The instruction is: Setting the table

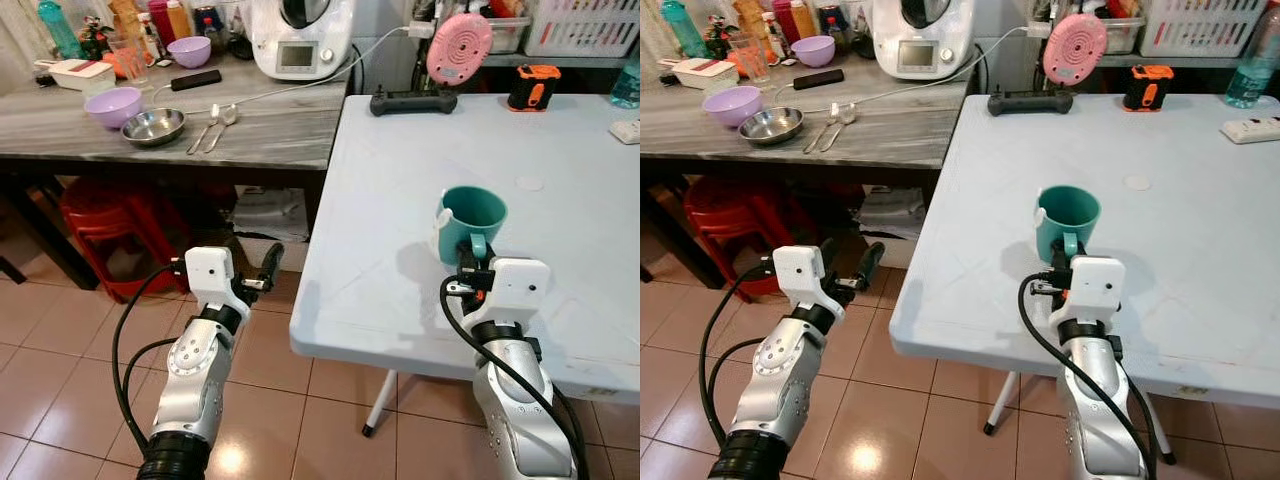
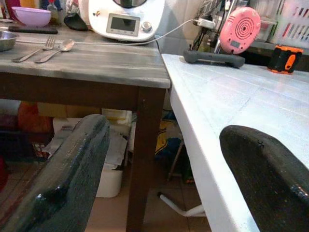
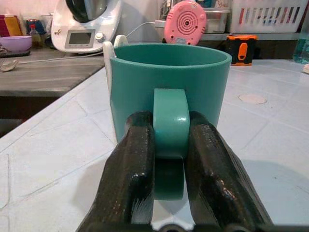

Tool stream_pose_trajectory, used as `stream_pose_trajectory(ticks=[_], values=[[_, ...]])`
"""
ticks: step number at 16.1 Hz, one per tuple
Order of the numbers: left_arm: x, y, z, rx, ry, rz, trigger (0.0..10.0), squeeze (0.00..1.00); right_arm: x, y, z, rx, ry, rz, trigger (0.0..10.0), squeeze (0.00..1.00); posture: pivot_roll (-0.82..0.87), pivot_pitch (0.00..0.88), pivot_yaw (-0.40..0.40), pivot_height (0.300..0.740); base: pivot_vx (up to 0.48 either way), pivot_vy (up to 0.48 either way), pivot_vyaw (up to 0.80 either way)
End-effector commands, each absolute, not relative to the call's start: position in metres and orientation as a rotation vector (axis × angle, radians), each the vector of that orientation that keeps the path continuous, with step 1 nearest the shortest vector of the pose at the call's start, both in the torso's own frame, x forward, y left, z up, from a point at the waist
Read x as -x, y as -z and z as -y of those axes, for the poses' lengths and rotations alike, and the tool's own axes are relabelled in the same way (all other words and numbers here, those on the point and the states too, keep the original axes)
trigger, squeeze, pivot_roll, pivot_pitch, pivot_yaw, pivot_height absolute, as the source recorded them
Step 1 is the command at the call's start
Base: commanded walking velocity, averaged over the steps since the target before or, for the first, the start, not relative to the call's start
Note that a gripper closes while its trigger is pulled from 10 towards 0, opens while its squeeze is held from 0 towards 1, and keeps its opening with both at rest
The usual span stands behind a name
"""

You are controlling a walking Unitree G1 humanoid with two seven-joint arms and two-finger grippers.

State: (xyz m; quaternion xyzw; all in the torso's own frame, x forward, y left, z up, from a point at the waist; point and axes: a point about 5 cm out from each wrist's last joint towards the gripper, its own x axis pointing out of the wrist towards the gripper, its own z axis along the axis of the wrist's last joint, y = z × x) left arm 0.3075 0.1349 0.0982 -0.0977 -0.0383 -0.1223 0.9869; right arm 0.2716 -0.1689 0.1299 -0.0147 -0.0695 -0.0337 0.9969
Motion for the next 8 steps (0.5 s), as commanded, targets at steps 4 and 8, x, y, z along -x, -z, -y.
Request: stream_pose_trajectory(ticks=[4, 8], values=[[-0.3096, -0.0993, -0.1409, 0.187, 0.232, 0.09, 10.0, 0.0, -0.2727, -0.1366, 0.1677, 0.02, 0.061, 0.155, 10.0, 0.0, -0.14, 0.0, 0.097, 0.74, 0.0, 0.35, -0.72], [-0.3094, -0.0984, -0.1404, 0.183, 0.231, 0.09, 10.0, 0.0, -0.2723, -0.1378, 0.1664, 0.022, 0.057, 0.165, 10.0, 0.0, -0.14, 0.0, 0.095, 0.74, 0.0, 0.41, -0.58]])
